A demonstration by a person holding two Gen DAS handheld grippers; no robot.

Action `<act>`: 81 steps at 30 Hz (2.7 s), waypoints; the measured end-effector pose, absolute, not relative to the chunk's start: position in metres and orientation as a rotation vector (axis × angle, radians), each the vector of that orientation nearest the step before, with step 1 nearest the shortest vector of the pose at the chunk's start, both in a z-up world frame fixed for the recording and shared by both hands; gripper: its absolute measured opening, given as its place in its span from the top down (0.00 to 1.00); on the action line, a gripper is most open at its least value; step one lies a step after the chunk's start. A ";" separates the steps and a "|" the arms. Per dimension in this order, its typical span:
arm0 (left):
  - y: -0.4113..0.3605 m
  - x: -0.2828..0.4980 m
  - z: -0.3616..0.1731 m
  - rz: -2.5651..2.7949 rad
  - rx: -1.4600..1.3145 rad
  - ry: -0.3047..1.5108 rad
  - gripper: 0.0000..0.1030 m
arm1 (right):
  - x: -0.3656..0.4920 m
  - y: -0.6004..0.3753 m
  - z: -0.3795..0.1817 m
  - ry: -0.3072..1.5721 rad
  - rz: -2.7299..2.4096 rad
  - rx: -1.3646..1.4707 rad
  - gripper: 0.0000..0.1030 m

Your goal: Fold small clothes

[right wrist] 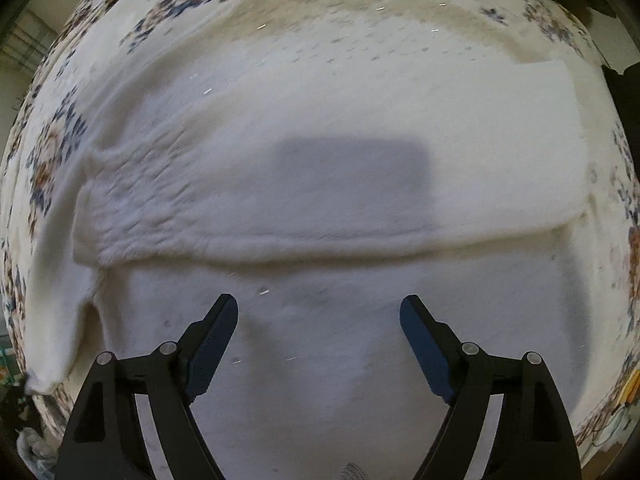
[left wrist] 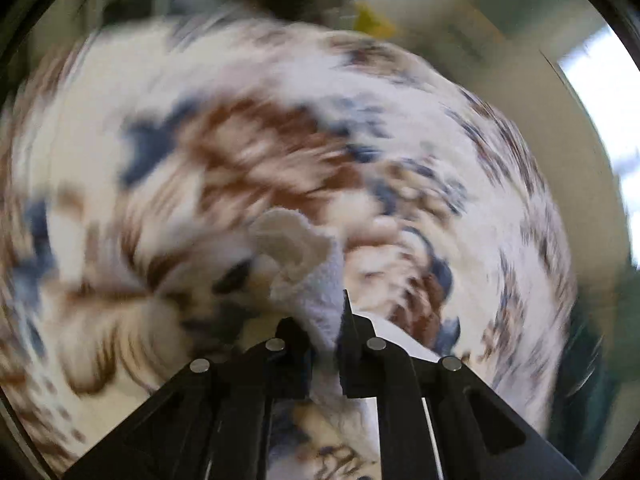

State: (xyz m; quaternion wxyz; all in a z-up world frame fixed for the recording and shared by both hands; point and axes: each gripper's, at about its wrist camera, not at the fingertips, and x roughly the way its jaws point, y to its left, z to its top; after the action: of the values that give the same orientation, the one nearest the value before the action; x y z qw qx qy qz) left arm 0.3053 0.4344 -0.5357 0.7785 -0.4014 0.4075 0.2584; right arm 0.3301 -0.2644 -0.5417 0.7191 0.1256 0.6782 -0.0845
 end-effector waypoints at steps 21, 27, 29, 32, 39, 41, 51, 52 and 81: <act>-0.105 0.469 -0.447 -0.308 -0.277 1.047 0.93 | 0.361 -0.494 -0.511 1.433 -0.292 0.458 0.18; -0.183 0.462 -0.466 -0.308 -0.143 1.129 0.73 | 0.366 -0.499 -0.532 1.440 -0.348 0.503 0.17; -0.178 0.453 -0.463 -0.306 -0.107 1.122 0.28 | 0.359 -0.510 -0.534 1.448 -0.350 0.538 0.17; -0.159 0.434 -0.467 -0.201 -0.011 1.101 0.08 | 0.352 -0.523 -0.533 1.449 -0.321 0.617 0.17; -0.021 0.364 -0.537 0.162 0.087 1.252 0.08 | 0.385 -0.489 -0.530 1.459 -0.100 0.749 0.17; 0.006 0.353 -0.561 0.218 0.048 1.314 0.08 | 0.406 -0.467 -0.537 1.455 -0.050 0.717 0.17; 0.041 0.357 -0.613 0.222 -0.158 1.407 0.00 | 0.461 -0.383 -0.577 1.507 -0.001 0.423 0.92; 0.042 0.360 -0.614 0.220 -0.168 1.412 0.00 | 0.459 -0.384 -0.567 1.486 -0.004 0.406 0.92; 0.083 0.492 -0.591 0.096 -0.213 1.337 0.12 | 0.456 -0.458 -0.575 1.526 -0.251 0.398 0.92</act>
State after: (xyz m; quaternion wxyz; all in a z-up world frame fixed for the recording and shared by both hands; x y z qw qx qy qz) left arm 0.4922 0.0833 -0.5914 0.7785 -0.0983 0.6184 0.0442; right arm 0.4555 -0.4575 -0.5746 0.6977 0.1784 0.6846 -0.1124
